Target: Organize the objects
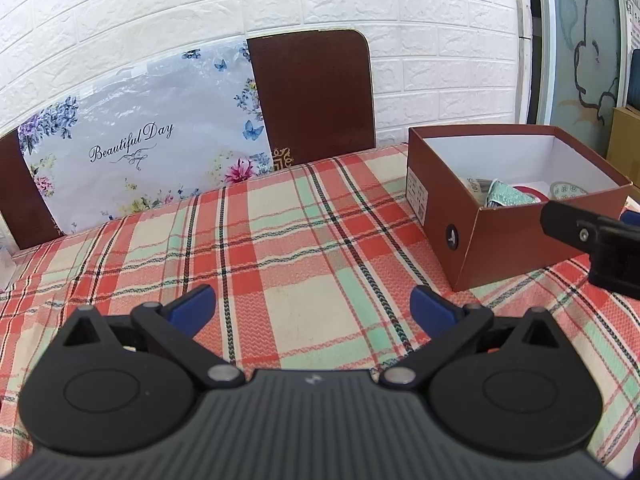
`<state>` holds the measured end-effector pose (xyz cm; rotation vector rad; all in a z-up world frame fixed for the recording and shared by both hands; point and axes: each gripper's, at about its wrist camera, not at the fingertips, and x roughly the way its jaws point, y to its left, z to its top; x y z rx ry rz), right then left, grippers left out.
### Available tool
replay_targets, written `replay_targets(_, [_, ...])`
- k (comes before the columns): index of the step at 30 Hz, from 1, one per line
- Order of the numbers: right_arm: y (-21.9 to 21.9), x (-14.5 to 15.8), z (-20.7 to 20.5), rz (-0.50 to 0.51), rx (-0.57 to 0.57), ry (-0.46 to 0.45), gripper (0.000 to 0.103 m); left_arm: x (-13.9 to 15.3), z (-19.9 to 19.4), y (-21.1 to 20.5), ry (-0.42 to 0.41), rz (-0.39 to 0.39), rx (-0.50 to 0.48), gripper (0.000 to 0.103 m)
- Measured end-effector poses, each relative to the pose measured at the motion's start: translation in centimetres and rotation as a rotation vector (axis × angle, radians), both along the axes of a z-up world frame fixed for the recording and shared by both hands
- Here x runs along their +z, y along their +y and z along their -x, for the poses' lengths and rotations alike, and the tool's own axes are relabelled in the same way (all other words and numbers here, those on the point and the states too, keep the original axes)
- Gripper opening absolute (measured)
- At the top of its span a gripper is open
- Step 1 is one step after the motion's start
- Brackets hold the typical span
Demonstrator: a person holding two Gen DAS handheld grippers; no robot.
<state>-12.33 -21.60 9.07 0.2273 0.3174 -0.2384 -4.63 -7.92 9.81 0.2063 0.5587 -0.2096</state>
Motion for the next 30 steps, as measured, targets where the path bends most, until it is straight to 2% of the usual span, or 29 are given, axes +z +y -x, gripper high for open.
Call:
replay_targets(20, [-0.9,-1.0,0.1,-0.033,-0.023,0.016,0.102,-0.2,0.6,-0.5,0.015,-0.067,0.027,0.103])
replay_targets(26, [-1.4,-1.0,-0.3,-0.051,-0.021,0.022,0.102,0.4,0.7,0.6,0.013,-0.039,0.058,0.103])
replay_targets(30, [-1.1,-1.0,-0.6,-0.043,-0.002,0.031,0.102,0.8,1.0,0.8,-0.002,-0.076,0.083,0.103])
